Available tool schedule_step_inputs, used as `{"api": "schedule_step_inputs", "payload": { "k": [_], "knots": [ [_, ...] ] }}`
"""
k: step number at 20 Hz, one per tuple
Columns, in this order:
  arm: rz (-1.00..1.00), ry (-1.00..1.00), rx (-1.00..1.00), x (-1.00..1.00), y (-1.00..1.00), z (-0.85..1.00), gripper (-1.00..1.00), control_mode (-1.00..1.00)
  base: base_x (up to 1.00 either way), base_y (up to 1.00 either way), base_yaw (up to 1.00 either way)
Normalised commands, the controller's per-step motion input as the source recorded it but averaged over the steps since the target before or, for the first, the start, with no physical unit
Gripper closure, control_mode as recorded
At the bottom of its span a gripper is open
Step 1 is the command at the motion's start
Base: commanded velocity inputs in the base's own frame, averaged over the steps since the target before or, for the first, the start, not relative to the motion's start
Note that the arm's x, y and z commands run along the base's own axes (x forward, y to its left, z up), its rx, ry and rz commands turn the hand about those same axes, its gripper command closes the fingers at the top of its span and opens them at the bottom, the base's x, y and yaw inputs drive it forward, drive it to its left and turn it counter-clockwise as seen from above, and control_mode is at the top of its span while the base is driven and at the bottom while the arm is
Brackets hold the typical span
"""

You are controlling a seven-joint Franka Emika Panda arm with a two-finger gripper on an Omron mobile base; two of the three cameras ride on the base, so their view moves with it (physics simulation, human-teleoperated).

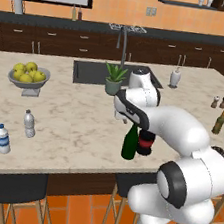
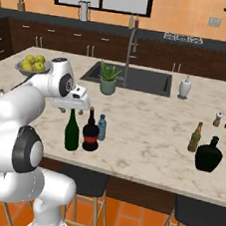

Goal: Move the plastic bottles in the middle to the plastics group, and the glass bottles in the middle to the glass group.

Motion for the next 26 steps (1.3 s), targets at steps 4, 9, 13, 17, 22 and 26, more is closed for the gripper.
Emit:
{"api": "schedule_step_inputs", "payload": {
  "k": [4, 9, 13, 17, 22, 26],
  "knots": [
    [0.01, 0.00, 0.00, -0.09, -0.01, -0.12, -1.00, -1.00, 0.00, 0.00, 0.00],
    [0.00, 0.00, 0.00, -0.04, 0.00, -0.08, -1.00, -1.00, 0.00, 0.00, 0.00],
    [0.00, 0.00, 0.00, -0.01, 0.00, -0.18, 1.00, -1.00, 0.00, 0.00, 0.00],
    [0.00, 0.00, 0.02, -0.02, 0.04, -0.21, 1.00, -1.00, 0.00, 0.00, 0.00],
    [0.00, 0.00, 0.01, -0.03, 0.11, -0.09, 1.00, -1.00, 0.00, 0.00, 0.00],
    [0.00, 0.00, 0.00, 0.00, 0.12, 0.00, 1.00, -1.00, 0.00, 0.00, 0.00]
  ]
}}
